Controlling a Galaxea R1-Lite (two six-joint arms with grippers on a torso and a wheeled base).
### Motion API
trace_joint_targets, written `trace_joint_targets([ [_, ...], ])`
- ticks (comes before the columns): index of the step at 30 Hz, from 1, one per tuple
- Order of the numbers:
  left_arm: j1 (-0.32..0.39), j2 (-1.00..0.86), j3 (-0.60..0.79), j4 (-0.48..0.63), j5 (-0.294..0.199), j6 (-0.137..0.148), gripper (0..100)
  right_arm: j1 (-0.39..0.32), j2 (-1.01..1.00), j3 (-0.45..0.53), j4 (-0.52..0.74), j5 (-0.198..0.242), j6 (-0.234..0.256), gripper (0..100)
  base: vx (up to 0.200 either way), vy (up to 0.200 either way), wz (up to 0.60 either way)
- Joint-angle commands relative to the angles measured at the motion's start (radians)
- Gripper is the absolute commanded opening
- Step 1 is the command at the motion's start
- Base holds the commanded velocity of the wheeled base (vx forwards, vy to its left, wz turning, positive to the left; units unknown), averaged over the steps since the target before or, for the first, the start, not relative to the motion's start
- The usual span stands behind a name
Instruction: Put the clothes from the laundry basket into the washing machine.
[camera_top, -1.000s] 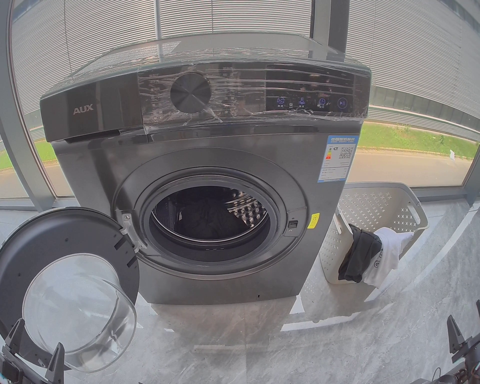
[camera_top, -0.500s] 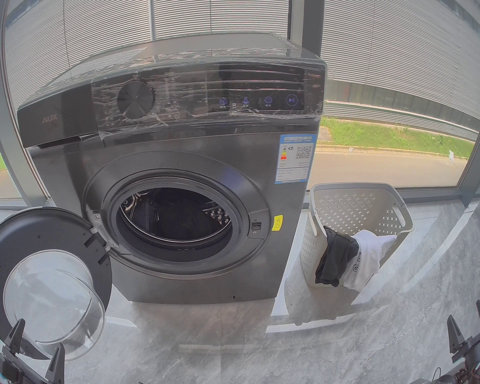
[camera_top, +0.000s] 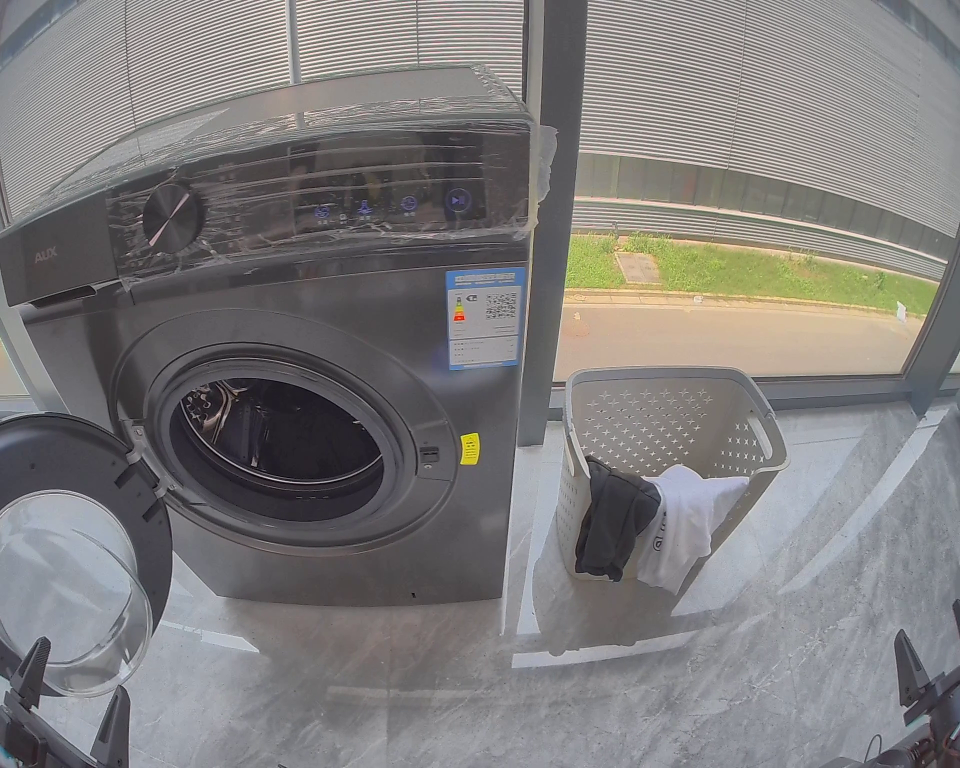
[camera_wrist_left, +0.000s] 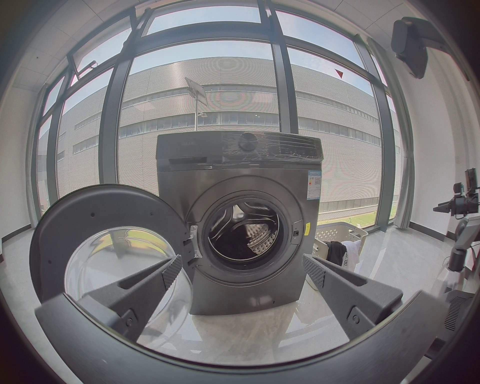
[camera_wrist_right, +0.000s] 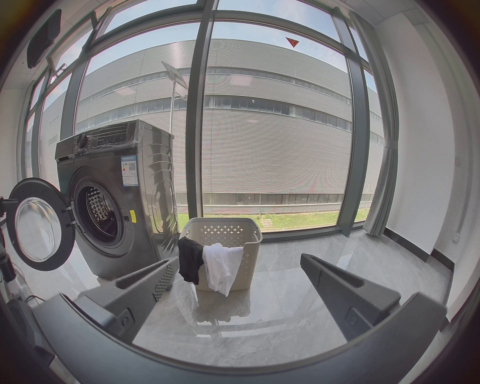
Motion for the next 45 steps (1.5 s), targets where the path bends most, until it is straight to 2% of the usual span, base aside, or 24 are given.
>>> trace_joint_targets([
  [1,0.0,-0.012,0.018,0.0,0.0,0.0,100,0.0,0.003,0.018,0.001,0.0,-0.001,100,0.0,-0.2,0.0],
  [19,0.0,-0.012,0.018,0.0,-0.002,-0.002,100,0.0,0.003,0.018,-0.001,-0.001,-0.001,100,0.0,-0.2,0.0],
  [34,0.0,-0.012,0.016,0.003,-0.003,0.0,100,0.0,0.003,0.018,-0.001,-0.001,-0.001,100,0.0,0.0,0.0],
  [45,0.0,-0.012,0.016,0.003,-0.003,-0.002,100,0.0,0.003,0.018,0.001,0.0,-0.001,100,0.2,0.0,0.0],
])
